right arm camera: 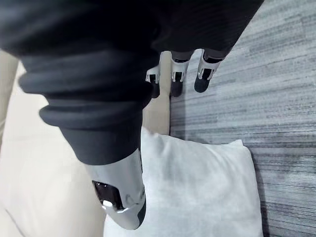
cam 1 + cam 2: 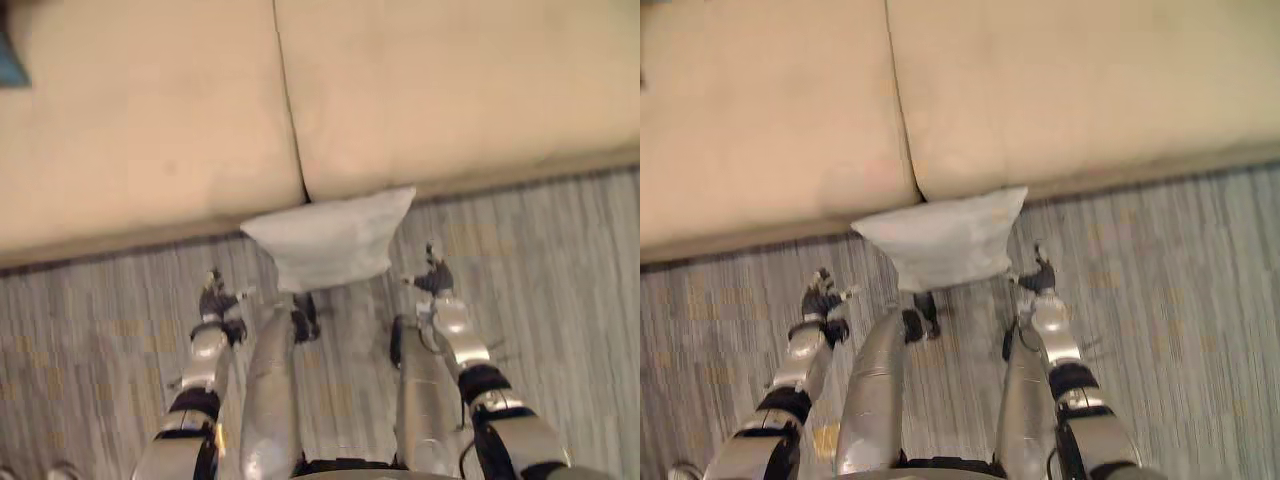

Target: Pick up cushions and gather them together orderly.

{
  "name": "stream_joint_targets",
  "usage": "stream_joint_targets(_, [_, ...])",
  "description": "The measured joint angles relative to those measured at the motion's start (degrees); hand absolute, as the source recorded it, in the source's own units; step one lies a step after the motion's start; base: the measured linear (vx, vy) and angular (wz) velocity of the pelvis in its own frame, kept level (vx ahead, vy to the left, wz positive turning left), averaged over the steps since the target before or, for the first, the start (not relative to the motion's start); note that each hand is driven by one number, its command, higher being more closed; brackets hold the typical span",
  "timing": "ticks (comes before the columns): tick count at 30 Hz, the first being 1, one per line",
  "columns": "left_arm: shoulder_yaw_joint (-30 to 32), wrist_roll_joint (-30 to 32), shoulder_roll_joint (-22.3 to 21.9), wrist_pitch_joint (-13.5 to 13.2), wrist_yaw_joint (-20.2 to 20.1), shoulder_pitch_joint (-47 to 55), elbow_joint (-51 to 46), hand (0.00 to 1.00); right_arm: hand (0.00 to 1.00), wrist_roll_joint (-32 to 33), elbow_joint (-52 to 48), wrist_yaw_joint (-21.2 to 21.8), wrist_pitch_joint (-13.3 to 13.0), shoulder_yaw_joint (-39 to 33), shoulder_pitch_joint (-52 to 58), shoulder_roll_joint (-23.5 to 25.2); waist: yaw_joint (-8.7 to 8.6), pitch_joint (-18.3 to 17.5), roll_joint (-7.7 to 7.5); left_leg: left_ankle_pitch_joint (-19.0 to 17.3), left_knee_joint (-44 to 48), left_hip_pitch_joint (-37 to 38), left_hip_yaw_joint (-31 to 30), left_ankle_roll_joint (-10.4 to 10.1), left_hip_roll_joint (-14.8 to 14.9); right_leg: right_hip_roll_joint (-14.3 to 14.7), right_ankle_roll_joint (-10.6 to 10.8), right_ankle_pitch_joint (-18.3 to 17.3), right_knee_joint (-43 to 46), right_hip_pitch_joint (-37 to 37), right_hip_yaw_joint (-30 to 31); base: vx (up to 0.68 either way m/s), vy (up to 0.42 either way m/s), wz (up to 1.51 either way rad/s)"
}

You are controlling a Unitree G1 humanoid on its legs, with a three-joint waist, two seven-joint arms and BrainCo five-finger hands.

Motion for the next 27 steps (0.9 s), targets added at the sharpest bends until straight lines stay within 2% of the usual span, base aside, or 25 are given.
stream_joint_targets(1, [3.1,-1.2,0.0,-0.1,0.6,-4.3,-0.2,0.00,0.00,0.6,0.0,-1.0,0.0,-0.6,-4.6,-0.1,0.04,1.1,-0.48,0.0,3.2,-4.7,-0.1,0.6,0.7,0.2,0.1,-0.5,3.8,-5.1,0.7,-0.13,-0.009,-0.16])
stream_joint_targets(4, [5.8,-2.4,0.1,-0.1,1.7,-11.8,-0.9,0.00,0.00,2.0,1.8,-2.4,0.0,-1.4,-14.2,-1.3,0.02,2.6,-0.55,-0.4,9.0,-14.0,-0.4,1.4,1.9,0.5,0.3,-1.9,10.8,-14.8,1.5,-0.10,-0.031,-0.06])
stream_joint_targets(8, [5.6,-5.0,-0.1,-0.1,3.1,-20.4,-2.7,0.00,0.00,6.1,4.5,-4.2,0.2,-4.1,-25.0,-2.4,0.04,2.8,-0.68,-0.5,16.8,-26.4,-1.3,1.6,3.3,1.1,0.5,-4.0,20.6,-27.3,2.3,-0.13,-0.079,0.06])
stream_joint_targets(12, [4.6,-6.6,0.0,-0.2,4.4,-26.1,-5.0,0.00,0.00,8.2,5.0,-5.8,0.5,-4.8,-31.1,-3.0,0.00,2.8,-0.68,-0.4,18.8,-33.0,-1.8,1.6,3.5,1.1,0.0,-4.6,24.8,-34.3,2.5,-0.12,-0.086,0.11])
stream_joint_targets(13, [4.3,-6.7,0.0,-0.5,4.6,-27.1,-5.1,1.00,1.00,8.3,5.0,-6.2,0.5,-4.7,-32.8,-3.0,0.01,2.8,-0.69,-0.2,18.9,-34.3,-1.8,1.2,3.7,1.2,-0.4,-4.5,25.1,-35.8,2.3,-0.08,-0.047,0.03])
stream_joint_targets(19, [0.4,-7.9,-0.7,-1.2,7.2,-28.8,-7.0,1.00,1.00,8.5,4.9,-8.4,0.5,-2.1,-38.4,-1.6,0.22,2.8,-0.70,0.4,18.9,-37.0,-1.7,0.9,4.2,1.1,-0.7,-4.3,25.3,-38.2,1.8,-0.04,-0.031,0.04])
stream_joint_targets(22, [-1.7,-7.8,-0.1,-1.0,9.1,-28.4,-9.3,1.00,1.00,10.4,4.1,-9.1,0.5,-0.9,-38.2,-1.6,0.33,2.9,-0.80,1.1,18.7,-37.0,-1.5,1.9,4.2,1.1,-0.7,-4.3,25.3,-38.1,1.8,0.01,-0.006,0.03])
stream_joint_targets(24, [-2.0,-7.8,0.1,-0.8,10.0,-28.1,-10.8,1.00,1.00,10.7,2.5,-9.9,0.5,1.1,-37.5,-1.6,-0.15,2.9,-0.80,1.2,18.4,-36.8,-1.4,1.8,4.1,1.1,-0.7,-4.3,25.1,-37.9,1.7,0.01,-0.006,0.05])
stream_joint_targets(27, [-5.0,-7.7,0.3,-0.5,11.4,-26.0,-14.3,1.00,1.00,10.6,-2.3,-10.2,0.5,3.6,-33.7,-2.2,-0.26,2.9,-0.81,2.0,17.4,-35.5,-1.2,2.4,4.3,1.1,-0.7,-4.3,24.7,-36.8,1.4,0.00,-0.016,0.04])
